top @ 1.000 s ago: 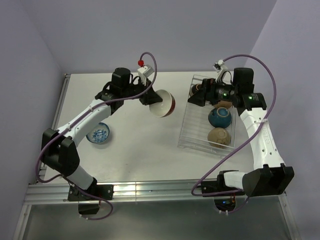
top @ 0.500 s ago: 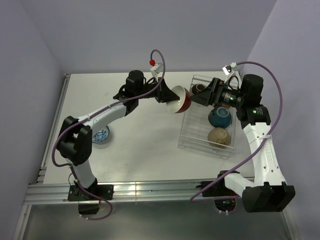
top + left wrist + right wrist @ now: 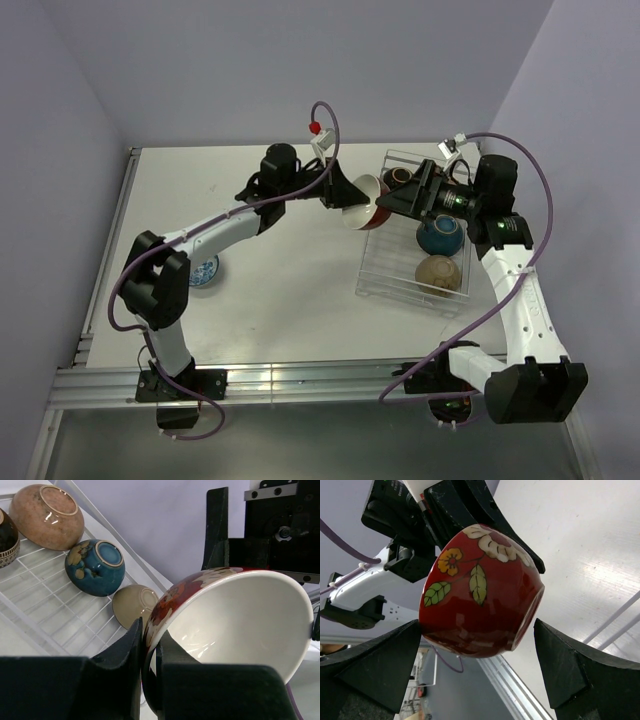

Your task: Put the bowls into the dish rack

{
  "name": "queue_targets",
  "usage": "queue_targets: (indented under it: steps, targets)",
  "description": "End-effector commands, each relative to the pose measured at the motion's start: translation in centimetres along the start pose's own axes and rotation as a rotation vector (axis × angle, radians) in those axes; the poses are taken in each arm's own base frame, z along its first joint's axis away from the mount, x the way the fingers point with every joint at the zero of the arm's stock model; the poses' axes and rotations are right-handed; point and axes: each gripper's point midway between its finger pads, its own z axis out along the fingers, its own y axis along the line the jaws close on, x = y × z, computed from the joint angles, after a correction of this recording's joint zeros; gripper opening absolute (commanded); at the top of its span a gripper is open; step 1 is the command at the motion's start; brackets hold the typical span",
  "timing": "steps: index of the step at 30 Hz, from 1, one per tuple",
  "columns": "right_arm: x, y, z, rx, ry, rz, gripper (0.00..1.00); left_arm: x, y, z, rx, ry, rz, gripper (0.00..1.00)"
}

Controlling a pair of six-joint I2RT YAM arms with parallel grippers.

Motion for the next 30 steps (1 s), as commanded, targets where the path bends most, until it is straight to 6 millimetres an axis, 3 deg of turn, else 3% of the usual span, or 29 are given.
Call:
queue_targets:
  steps: [1,8,14,17,20,23,24,26,30]
  targets:
    - [0.1,1.2,0.0,-0.066,0.006,-0.013,1.0,-3.7,-4.9,0.2,0.122,-0.086,0.109,0.0]
    - [0.5,1.4,0.2,-0.074,0.023,-0.033,0.99,-3.4,-4.7,0.2,0.116,-0.079,0.107,0.0]
    - [0.9,1.6,0.7,-0.083,0.046,-0.042,0.84,-3.1,-4.4,0.4,0.109,-0.072,0.112,0.0]
    - [0.9,1.2,0.9,-0.065,0.048,-0.051,0.74,-2.9,-4.2,0.5,0.1,-0.065,0.117,0.0]
    - [0.9,1.1,1.1,-0.068,0.055,-0.051,0.57,-2.8,-4.0,0.6,0.091,-0.06,0.122,0.0]
    - [0.9,0.7,1.3,-0.065,0.062,-0.041,0.3,-2.7,-3.7,0.7,0.079,-0.054,0.126,0.0]
    - [1.0,0.6,1.4,-0.062,0.065,-0.043,0.15,-2.7,-3.6,0.7,0.08,-0.052,0.13,0.01]
    - [1.0,0.3,1.5,-0.057,0.075,-0.042,0.0,-2.5,-3.2,0.8,0.068,-0.046,0.126,0.08]
    - [0.7,-0.4,1.5,-0.038,0.082,-0.069,0.0,-2.1,-2.7,1.1,0.06,-0.031,0.138,0.17]
